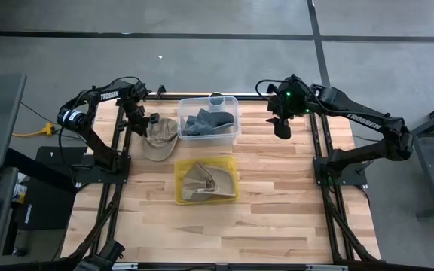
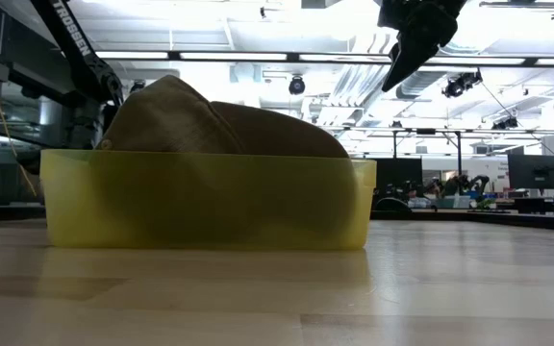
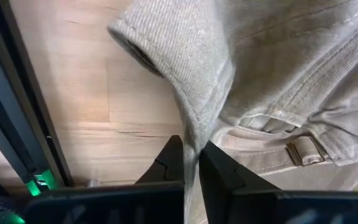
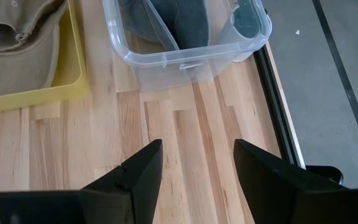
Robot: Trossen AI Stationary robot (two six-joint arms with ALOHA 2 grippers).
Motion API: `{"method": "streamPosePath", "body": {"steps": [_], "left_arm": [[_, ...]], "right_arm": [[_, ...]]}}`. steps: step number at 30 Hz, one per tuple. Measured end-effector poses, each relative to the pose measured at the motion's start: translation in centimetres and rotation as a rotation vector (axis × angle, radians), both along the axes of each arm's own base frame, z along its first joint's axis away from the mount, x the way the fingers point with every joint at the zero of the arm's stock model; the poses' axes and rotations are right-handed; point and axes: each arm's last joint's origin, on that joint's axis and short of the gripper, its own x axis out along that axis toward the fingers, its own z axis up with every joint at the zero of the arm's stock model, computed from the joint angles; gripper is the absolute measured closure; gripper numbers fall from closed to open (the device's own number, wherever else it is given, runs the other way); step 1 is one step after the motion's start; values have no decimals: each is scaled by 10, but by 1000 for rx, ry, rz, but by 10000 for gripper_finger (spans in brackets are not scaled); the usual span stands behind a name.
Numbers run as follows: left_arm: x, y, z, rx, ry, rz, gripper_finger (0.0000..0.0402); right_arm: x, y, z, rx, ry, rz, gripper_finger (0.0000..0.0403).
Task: Pick & Place hat
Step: Put the brown cap into the yellow bin
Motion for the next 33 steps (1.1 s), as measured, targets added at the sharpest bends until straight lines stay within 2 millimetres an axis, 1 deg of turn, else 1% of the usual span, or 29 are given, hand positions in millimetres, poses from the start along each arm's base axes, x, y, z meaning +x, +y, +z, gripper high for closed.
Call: {"method": "streamPosePath", "body": {"steps": [15, 25, 33], "left_arm": [[0, 0, 0, 21, -33, -76, 401], [-3, -3, 14, 100, -17, -108, 401], [-6, -12, 33, 171, -21, -109, 401]], "right_arm": [[0, 0, 0, 0, 0, 0, 210], [0, 0, 0, 0, 0, 0, 210], [0, 0, 0, 0, 0, 0, 210]]}}
